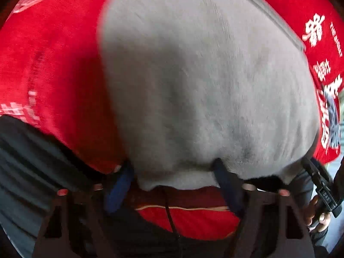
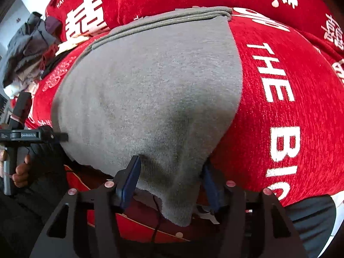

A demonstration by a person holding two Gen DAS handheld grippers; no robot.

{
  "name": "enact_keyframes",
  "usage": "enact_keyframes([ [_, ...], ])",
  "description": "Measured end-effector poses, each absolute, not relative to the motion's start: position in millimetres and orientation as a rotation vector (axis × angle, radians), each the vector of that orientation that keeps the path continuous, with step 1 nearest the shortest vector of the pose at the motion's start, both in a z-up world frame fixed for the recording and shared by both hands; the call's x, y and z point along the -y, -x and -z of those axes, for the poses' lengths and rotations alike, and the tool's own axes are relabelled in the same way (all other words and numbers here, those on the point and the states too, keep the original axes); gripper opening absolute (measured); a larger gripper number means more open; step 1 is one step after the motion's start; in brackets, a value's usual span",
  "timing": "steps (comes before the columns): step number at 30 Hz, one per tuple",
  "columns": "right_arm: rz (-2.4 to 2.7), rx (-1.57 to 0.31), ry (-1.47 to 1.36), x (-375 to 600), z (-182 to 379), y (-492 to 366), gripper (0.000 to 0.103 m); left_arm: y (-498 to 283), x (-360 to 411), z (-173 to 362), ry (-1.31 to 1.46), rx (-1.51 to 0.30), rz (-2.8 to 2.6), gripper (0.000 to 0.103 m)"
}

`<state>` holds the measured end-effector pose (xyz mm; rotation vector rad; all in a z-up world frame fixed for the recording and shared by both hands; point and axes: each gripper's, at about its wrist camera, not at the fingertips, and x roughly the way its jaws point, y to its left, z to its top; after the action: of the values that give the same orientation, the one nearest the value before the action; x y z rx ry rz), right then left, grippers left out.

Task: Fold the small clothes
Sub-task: 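Bring both grippers down to the grey shirt hem, then grasp the hem with both grippers and fold it toward the collar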

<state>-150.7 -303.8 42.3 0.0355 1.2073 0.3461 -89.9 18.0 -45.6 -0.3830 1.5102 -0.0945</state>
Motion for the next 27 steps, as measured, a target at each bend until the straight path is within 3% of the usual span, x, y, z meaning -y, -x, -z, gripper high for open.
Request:
enact_keyframes([
  [1,-0.335,-1.207,-0.015,302,-43,151,0.047,87,-16,45,0.388,-1.511,0.088,0.066],
  [2,-0.332,-1.213,-0.004,301,-43,151,0.015,88,-15,44,0.398,-1.508,0.108,0.045],
  [4,-0.357,-1.216,-0.039,304,-43,151,0.011,88,-6,36,0.390,-1.490,0.162,0.014],
  [18,-0.576,-0.907,-0.421,355,-126,150,0.010,86,-11,-82,0.356,-1.044,0.204,0.013],
  [27,-0.572,-0.796,-0.459,349,-172,101,0.010,43,-41,-131,0.356,-0.946,0.183,0.013],
])
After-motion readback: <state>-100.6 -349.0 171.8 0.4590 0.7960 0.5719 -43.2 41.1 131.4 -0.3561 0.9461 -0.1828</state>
